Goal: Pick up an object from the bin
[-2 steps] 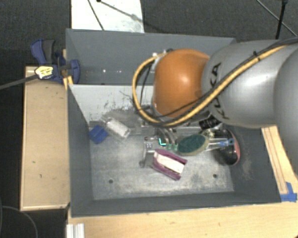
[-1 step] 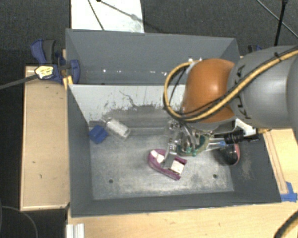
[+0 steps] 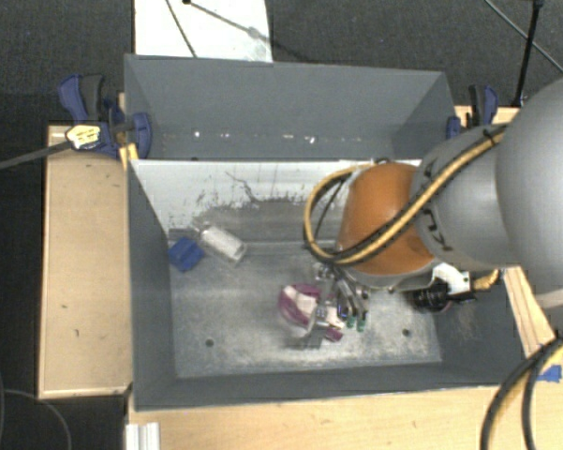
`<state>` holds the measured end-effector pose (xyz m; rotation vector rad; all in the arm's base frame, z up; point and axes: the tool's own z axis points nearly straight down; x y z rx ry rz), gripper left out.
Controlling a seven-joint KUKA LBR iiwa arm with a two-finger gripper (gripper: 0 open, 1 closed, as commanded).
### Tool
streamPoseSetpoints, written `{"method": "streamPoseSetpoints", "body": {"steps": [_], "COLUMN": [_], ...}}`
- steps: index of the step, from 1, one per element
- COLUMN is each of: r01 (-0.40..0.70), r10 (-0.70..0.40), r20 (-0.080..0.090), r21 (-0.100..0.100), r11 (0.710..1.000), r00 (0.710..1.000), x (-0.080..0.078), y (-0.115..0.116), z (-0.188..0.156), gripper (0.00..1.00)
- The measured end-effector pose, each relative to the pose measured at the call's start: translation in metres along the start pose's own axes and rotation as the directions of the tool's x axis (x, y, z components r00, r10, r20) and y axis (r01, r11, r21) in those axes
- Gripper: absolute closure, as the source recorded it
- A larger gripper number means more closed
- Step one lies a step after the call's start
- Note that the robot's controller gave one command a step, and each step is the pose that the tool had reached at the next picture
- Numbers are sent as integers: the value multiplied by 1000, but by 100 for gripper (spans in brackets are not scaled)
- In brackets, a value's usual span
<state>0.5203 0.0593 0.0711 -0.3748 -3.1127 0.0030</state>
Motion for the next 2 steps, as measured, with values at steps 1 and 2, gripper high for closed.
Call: {"method": "streamPoseSetpoints", "body": {"steps": [1, 2], "r01": [-4, -22], "r10": [4, 22], "r20": [7, 14], "r21": [-3, -6], "r11": [1000, 1000], "r00": [1000, 1000], "x": [-2, -11], "y": [2, 3], "z": [-4, -130], "gripper": [100, 100]}}
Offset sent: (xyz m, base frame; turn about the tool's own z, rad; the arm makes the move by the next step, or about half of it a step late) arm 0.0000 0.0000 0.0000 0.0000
